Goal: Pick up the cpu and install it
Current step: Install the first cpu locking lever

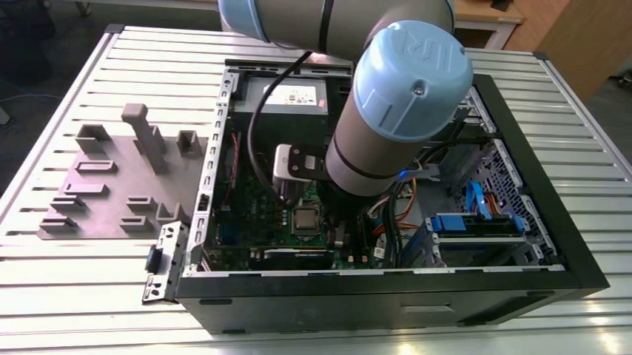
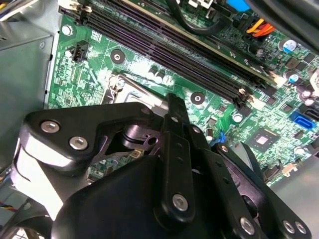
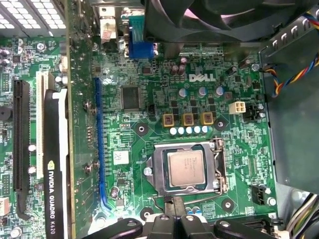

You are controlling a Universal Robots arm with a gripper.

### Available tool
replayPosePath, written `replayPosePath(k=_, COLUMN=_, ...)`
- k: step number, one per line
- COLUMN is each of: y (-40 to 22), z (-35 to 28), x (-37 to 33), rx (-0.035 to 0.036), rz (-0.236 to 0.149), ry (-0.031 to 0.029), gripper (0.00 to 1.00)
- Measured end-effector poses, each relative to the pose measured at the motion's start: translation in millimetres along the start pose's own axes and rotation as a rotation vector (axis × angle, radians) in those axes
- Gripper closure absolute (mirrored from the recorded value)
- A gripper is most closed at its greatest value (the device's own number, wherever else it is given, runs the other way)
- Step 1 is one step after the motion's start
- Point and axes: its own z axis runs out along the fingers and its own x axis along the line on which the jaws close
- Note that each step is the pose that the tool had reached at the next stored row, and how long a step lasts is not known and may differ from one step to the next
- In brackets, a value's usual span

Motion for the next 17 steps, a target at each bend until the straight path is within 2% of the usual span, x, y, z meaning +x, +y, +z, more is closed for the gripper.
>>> replayPosePath(k=9, y=-0.1, z=0.1, x=0.0, rx=0.0078, rz=-0.024, ry=0.0010, gripper=0.89)
replayPosePath(k=17, y=-0.2, z=2.0, x=0.2, rx=0.0087, rz=-0.034, ry=0.0019, gripper=0.89)
